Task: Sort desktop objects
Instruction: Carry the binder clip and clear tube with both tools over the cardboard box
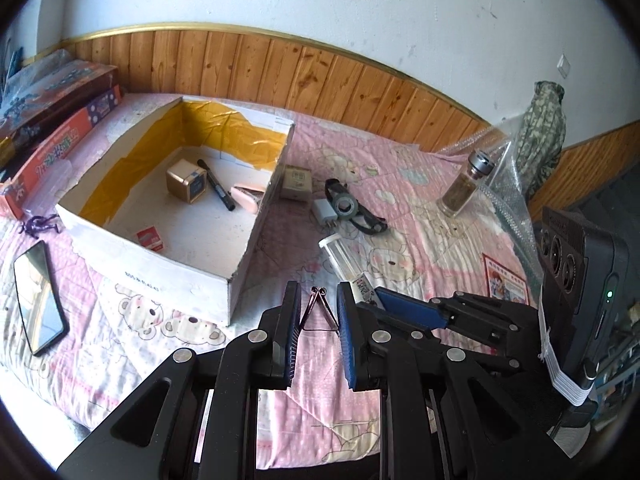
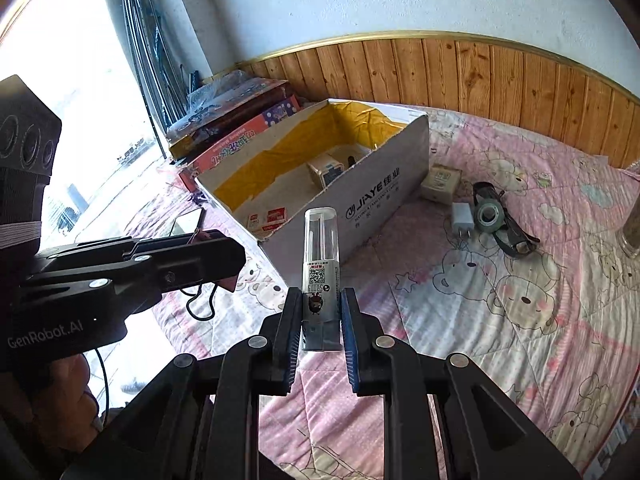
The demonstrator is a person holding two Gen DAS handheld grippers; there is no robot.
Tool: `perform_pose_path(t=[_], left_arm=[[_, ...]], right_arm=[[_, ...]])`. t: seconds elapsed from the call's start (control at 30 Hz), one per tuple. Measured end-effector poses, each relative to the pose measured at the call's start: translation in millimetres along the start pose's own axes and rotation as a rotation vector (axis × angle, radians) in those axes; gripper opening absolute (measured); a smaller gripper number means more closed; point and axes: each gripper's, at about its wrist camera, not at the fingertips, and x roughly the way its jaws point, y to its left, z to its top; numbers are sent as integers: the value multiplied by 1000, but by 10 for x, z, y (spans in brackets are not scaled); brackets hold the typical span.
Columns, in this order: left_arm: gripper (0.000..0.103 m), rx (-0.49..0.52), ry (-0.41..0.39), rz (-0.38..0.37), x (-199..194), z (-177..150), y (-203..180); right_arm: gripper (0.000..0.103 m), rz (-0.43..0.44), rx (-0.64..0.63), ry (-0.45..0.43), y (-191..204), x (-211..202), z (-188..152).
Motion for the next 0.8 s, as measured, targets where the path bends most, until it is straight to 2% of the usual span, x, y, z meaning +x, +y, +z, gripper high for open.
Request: perform_pose_path(t=[0.23,0.5,0.8], left_arm=[[18,-25,-42,1,-145,159,169],[18,-57,-76,35,-193,411,436],[18,-88,-30,83,40,600,691]], right_arm=[[21,12,-42,-33,187,-27,234],[21,17,-92,-51,264,57,591],[20,33,-133,-40,323,313,944]])
